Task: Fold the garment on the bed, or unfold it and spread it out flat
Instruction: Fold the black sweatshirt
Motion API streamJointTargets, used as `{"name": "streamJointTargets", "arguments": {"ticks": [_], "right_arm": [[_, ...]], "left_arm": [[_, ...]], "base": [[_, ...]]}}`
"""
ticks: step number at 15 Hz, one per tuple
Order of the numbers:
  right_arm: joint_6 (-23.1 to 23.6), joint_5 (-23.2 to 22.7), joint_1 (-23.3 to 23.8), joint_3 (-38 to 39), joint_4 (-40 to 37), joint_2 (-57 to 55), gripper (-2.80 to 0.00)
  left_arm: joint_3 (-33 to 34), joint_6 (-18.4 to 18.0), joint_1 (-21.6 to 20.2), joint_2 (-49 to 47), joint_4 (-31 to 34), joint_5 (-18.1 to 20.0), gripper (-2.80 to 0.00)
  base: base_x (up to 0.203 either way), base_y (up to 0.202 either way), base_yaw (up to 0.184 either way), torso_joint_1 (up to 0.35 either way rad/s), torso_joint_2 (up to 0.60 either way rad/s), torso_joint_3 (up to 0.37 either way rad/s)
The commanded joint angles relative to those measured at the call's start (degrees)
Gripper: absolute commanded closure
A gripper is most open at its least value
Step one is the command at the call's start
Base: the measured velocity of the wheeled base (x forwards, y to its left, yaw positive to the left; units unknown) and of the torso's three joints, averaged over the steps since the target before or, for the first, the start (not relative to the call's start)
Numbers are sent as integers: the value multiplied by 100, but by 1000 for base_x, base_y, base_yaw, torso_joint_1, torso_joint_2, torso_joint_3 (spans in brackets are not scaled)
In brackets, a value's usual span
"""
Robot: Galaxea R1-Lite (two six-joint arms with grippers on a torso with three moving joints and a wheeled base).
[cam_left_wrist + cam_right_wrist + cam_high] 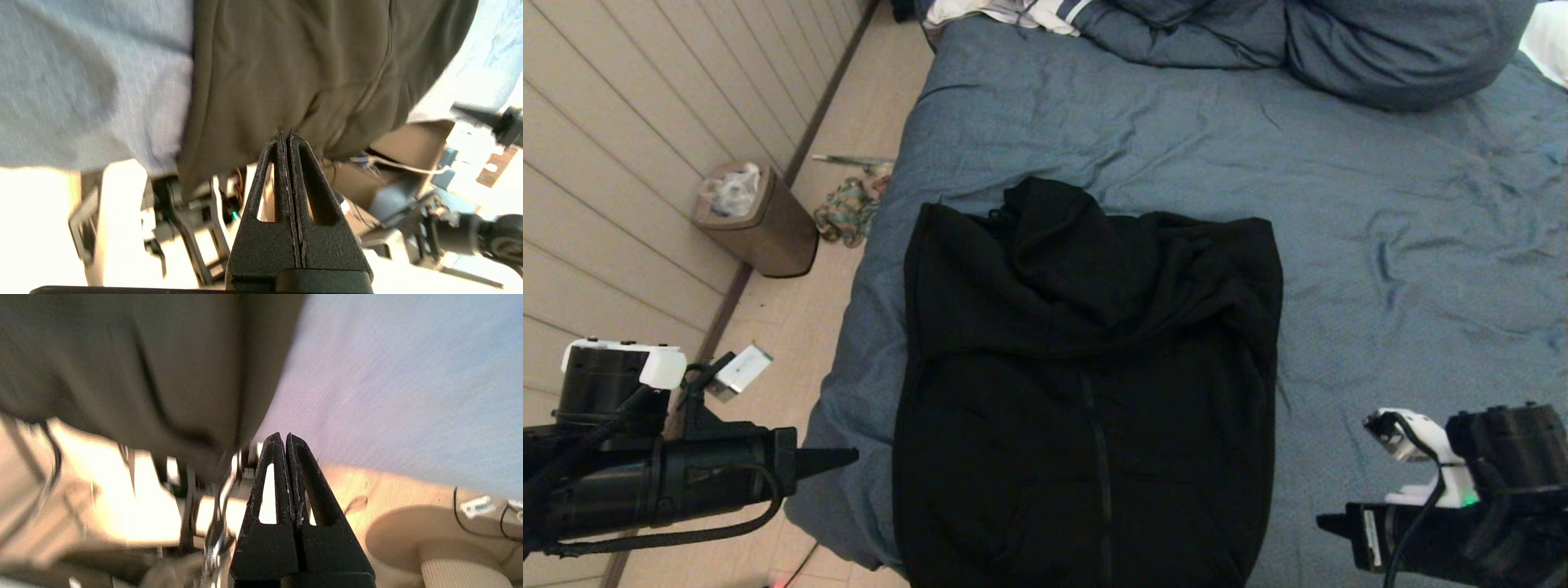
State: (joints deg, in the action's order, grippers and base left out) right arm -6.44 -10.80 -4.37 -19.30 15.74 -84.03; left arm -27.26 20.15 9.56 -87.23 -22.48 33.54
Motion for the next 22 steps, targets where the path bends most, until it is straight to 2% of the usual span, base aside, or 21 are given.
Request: {"name": "streamJointTargets", "arguments": {"ticks": [1, 4, 9, 11, 14, 15, 16, 18, 22], "right_arm": [[11, -5, -248, 253, 146, -347, 0], [10, 42, -670, 710, 1124, -1078, 0], [-30, 452, -1264, 1727, 4040, -2809, 0], [-106, 786, -1555, 1880, 4942, -3443, 0], [-385, 959, -2294, 1935, 5188, -3264, 0], [-483, 985, -2370, 1938, 5176, -3200, 0], [-541, 1008, -2375, 1938, 5151, -3216, -280], [-610, 1078, -2375, 1938, 5029, -3190, -280], [-546, 1080, -2370, 1938, 4009, -2614, -280]], "left_arm": [[173, 0, -12, -272, -230, 6, 0], [292, -374, -97, -523, -265, -5, 0], [320, -350, -237, -585, -453, 27, 0], [410, -359, -261, -589, -524, 35, 0], [433, -363, -258, -562, -555, 49, 0], [476, -363, -261, -514, -564, 48, 0], [498, -363, -261, -496, -592, 55, 0], [502, -363, -256, -531, -617, 56, 0], [555, -372, -253, -473, -626, 56, 0]], "base": [[0, 0, 0, 0, 0, 0], [0, 0, 0, 0, 0, 0], [0, 0, 0, 0, 0, 0], [0, 0, 0, 0, 0, 0], [0, 0, 0, 0, 0, 0], [0, 0, 0, 0, 0, 0], [0, 0, 0, 0, 0, 0], [0, 0, 0, 0, 0, 0], [0, 0, 0, 0, 0, 0]]}}
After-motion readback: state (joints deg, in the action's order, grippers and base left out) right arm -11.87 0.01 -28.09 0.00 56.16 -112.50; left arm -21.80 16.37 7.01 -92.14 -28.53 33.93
